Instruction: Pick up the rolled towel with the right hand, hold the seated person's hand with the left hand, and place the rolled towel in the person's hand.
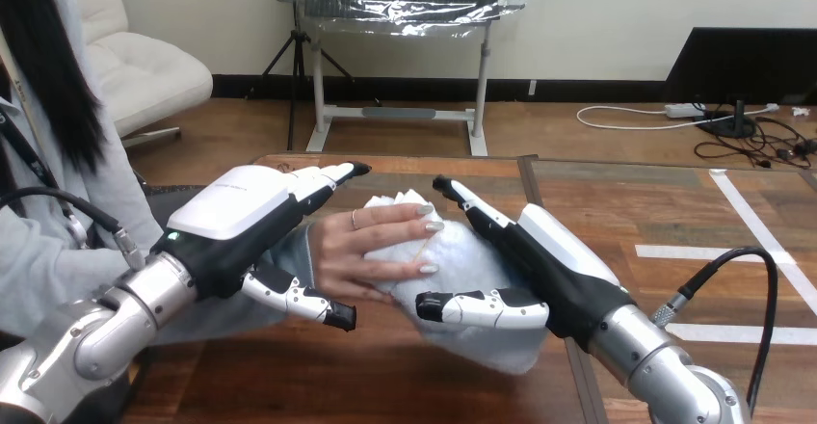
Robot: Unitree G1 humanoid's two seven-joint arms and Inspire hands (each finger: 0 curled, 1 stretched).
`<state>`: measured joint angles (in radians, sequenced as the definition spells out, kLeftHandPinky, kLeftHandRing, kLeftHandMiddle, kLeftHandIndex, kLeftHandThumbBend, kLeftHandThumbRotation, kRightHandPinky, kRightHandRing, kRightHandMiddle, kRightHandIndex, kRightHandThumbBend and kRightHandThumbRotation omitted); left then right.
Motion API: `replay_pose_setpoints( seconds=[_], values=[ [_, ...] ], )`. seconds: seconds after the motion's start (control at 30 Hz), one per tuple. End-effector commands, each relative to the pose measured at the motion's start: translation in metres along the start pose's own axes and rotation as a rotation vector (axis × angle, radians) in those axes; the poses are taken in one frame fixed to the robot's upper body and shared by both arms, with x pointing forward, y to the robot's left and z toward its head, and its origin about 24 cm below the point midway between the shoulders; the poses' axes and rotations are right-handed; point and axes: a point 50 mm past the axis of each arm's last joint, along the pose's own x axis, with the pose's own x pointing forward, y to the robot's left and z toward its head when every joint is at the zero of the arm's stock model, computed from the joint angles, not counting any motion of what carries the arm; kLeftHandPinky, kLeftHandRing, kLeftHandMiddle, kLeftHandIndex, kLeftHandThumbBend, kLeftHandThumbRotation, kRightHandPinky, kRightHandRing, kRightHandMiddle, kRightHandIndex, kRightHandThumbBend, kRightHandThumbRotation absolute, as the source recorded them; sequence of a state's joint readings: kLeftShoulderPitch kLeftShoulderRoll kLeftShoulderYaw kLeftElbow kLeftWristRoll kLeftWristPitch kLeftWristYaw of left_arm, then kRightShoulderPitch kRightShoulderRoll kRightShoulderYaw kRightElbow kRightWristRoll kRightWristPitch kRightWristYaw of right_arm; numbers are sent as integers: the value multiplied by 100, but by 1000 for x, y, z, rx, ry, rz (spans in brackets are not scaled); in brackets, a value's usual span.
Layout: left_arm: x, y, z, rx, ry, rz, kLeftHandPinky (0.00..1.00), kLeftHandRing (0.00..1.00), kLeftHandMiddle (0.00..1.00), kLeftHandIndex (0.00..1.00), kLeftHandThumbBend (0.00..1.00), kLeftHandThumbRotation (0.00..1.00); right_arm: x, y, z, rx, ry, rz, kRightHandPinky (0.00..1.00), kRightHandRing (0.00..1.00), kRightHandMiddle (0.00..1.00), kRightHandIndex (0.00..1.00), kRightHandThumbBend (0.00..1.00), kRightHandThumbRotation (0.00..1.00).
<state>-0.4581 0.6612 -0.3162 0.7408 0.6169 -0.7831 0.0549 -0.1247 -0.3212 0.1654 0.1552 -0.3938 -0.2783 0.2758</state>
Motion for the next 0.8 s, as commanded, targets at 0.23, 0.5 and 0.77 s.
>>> replay_pose_setpoints(
  seconds=[0.23, 0.5, 0.77],
  values=[
    [2, 13, 2, -7, -24, 72, 97, 100, 100, 100, 100, 74, 6, -12, 13, -53, -78, -6, 100, 100, 100, 100, 100, 91],
    [-1, 10, 3, -13, -30, 69, 99, 100, 100, 100, 100, 79, 4, -11, 10, -56, -66, 12, 100, 100, 100, 100, 100, 95],
    [-5, 7, 4, -23, -45, 83, 100, 100, 100, 100, 100, 84, 3, -11, 7, -50, -66, 22, 100, 100, 100, 100, 100, 99]
  ],
)
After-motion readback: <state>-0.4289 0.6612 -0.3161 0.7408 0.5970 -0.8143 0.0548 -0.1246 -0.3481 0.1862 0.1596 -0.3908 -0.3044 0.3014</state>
